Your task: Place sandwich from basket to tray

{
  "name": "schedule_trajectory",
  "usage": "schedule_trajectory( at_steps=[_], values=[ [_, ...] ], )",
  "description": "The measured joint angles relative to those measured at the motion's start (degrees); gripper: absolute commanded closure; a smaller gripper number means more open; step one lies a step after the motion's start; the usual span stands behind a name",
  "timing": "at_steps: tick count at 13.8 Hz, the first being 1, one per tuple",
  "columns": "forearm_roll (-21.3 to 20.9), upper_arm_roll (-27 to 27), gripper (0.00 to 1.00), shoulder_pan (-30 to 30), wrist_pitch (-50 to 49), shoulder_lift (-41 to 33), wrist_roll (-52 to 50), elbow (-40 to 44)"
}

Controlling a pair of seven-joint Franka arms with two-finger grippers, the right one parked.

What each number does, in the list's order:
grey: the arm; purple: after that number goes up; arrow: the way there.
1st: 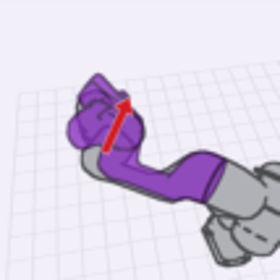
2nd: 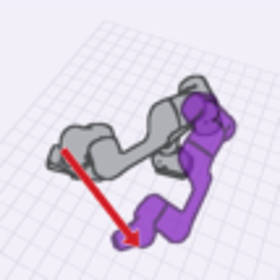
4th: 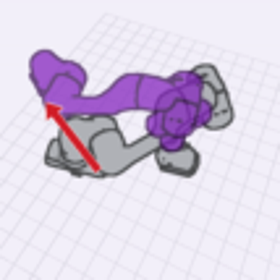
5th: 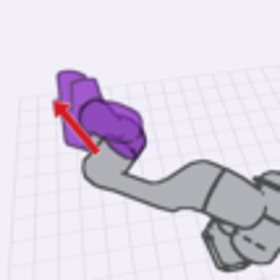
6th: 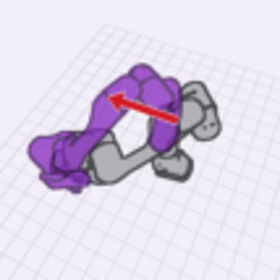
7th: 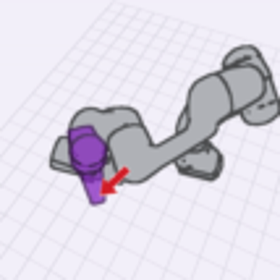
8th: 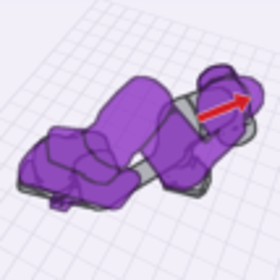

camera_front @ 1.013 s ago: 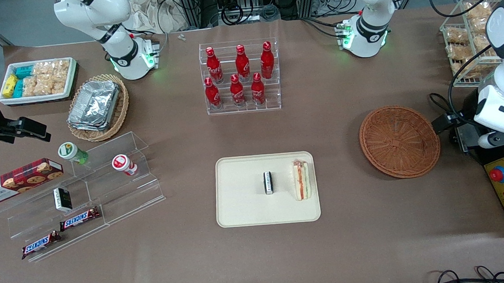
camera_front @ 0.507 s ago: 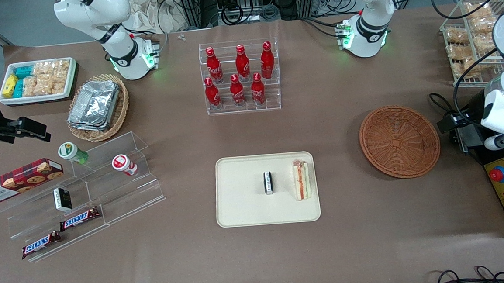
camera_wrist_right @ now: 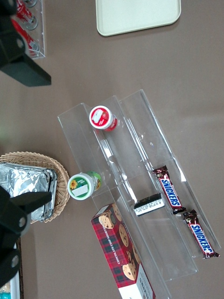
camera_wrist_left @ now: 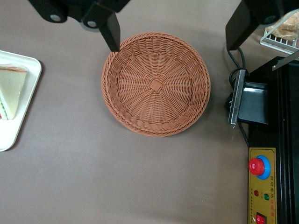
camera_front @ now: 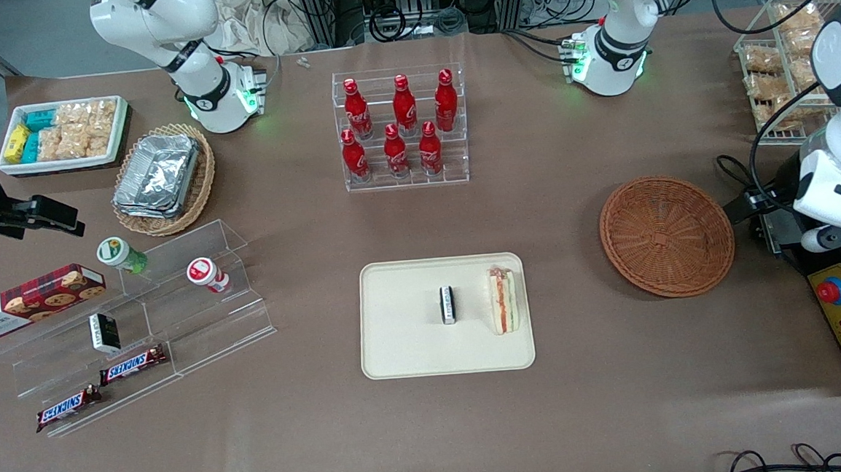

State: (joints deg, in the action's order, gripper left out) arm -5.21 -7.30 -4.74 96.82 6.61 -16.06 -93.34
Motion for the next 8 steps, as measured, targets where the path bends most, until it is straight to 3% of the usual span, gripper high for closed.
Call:
schedule_trajectory(
  at_steps=[3,8],
  values=[
    [0.6,0.1,0.00,0.1,0.0,0.6,0.5,0.0],
    [5.8,1.3,0.00,-3.4,-1.2,0.7,10.2,1.1]
  ],
)
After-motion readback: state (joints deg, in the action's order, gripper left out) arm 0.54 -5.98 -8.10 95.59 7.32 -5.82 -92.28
